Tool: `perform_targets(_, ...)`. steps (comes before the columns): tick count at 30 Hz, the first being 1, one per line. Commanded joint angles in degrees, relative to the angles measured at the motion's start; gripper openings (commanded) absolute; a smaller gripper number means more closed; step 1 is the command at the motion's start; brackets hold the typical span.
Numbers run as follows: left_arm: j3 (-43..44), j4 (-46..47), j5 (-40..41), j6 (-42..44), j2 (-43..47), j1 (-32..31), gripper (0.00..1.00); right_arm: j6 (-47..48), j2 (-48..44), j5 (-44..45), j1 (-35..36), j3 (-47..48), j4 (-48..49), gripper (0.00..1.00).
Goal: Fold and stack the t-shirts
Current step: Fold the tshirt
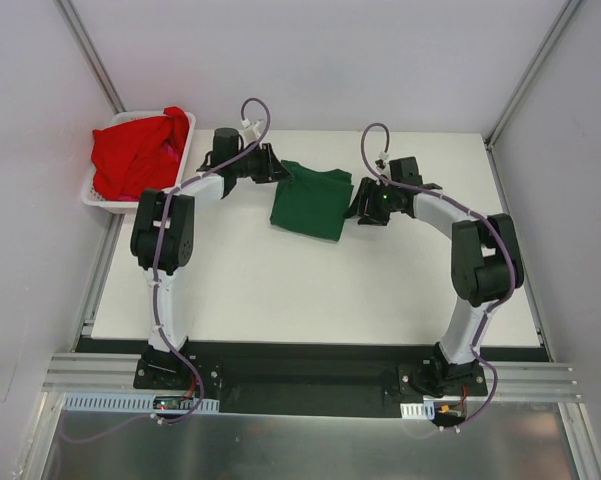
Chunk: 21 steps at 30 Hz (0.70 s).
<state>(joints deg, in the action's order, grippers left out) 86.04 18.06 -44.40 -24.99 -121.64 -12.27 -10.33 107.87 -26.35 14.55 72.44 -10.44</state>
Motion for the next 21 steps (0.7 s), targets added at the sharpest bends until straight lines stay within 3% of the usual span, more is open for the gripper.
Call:
perform_targets(1, 4.6, 0.0, -0.1, 3.4, -2.8, 0.4, 0.25, -0.5, -5.9, -1.7, 0.7, -2.0, 1.6, 0.56)
perform_targets(4, 6.5, -0.9, 0.1, 4.0, -4.2, 0.4, 0.26, -0.2, -6.9, -2.0, 0.7, -2.4, 1.1, 0.56)
perform_targets(11, 11.7, -2.4, 0.7, 4.3, -7.8, 0.4, 0.53, 0.0, -8.0, -2.3, 0.8, -3.5, 1.0, 0.56)
perform_targets(21, 19.0, -5.0, 0.0, 4.5, -12.8, 0.3, 0.52, 0.0, -8.6, -2.5, 0.7, -4.1, 0.8, 0.56)
